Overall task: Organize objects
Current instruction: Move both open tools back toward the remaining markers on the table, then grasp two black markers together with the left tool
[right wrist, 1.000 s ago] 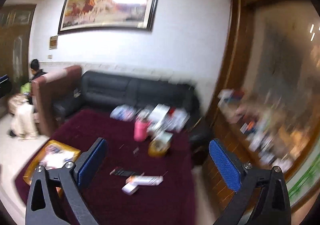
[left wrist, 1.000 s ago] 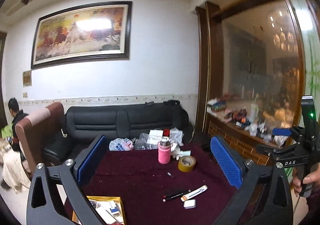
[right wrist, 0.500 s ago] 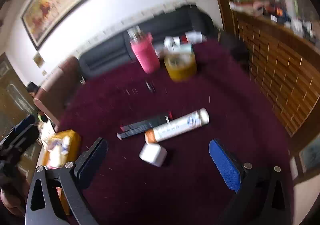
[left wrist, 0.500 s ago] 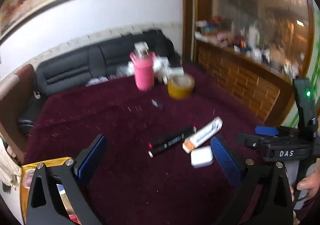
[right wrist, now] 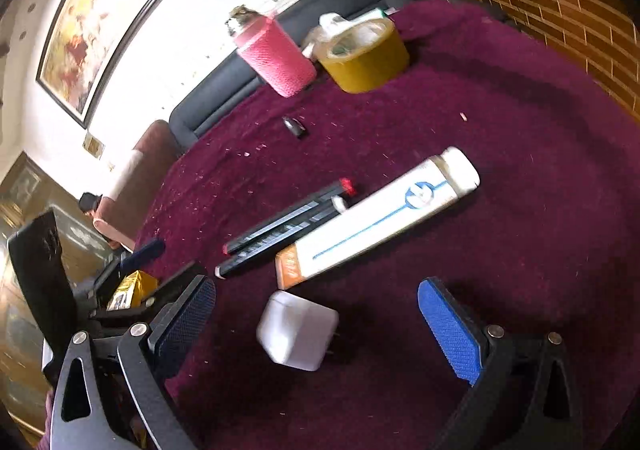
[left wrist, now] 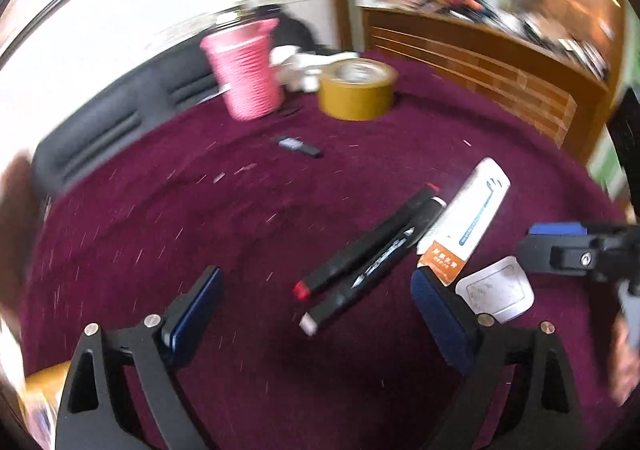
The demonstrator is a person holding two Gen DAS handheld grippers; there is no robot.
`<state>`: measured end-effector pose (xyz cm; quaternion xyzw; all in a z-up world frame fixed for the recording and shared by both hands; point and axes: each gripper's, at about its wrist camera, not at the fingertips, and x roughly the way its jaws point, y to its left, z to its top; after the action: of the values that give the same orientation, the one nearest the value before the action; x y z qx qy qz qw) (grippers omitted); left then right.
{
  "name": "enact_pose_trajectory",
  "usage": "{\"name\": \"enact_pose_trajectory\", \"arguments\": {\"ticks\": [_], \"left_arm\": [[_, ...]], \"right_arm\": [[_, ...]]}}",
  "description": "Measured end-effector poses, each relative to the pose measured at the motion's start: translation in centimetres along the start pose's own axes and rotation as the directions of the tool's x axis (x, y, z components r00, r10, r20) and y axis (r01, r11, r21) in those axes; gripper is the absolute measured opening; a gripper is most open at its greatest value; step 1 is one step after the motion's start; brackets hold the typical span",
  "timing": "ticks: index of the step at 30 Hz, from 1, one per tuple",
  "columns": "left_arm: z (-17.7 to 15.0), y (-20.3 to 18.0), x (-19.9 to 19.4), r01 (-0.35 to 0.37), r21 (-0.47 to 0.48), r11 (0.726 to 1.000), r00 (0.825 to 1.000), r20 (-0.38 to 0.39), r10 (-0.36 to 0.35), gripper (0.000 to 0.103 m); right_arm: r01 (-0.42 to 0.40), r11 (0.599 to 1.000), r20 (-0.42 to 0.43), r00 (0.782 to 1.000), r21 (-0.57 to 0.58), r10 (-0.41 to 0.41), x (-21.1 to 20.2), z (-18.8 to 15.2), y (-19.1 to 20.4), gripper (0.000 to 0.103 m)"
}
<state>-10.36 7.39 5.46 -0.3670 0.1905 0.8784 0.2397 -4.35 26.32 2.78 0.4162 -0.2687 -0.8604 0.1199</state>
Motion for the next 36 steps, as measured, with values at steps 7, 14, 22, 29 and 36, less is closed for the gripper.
{"name": "enact_pose_trajectory", "arguments": {"ticks": [7,14,22,29,36], "left_arm": [[1.8,-2.4,6.1,0.102,0.145,0.984,0.990,-0.107,-0.087,0.089],[1.2,-2.3,5.1,0.189,-0.014,0.982,0.967,-0.170,-0.189,0.029],[-7.0,-2.3,-2.6,0.110,-0.127,0.986,0.970,-0.204,-0.134,0.029],[-10.5,-0.2,-6.9,0.086,-0.310,0.947,0.983,-0.128,-0.131,0.049],[-10.1,0.6,-5.5,0.060,-0.331,0.942,0.987,-0.119,-0.105,0.035]], "right_arm": [[-0.007,1.000,0.031,0.999,0.022,0.007,-1.1,0.2,-1.3,0.103],[0.014,0.999,0.026,1.000,0.029,-0.015,-1.2,0.1,-1.4,0.103],[0.007,0.999,-0.004,1.000,0.047,-0.007,-0.6,0.0,-1.8,0.103],[0.023,0.999,0.002,1.000,0.032,-0.023,-0.7,-0.3,-1.5,0.103],[0.052,0.998,0.026,0.998,0.036,-0.053,-1.0,-0.5,-1.6,0.103]]}}
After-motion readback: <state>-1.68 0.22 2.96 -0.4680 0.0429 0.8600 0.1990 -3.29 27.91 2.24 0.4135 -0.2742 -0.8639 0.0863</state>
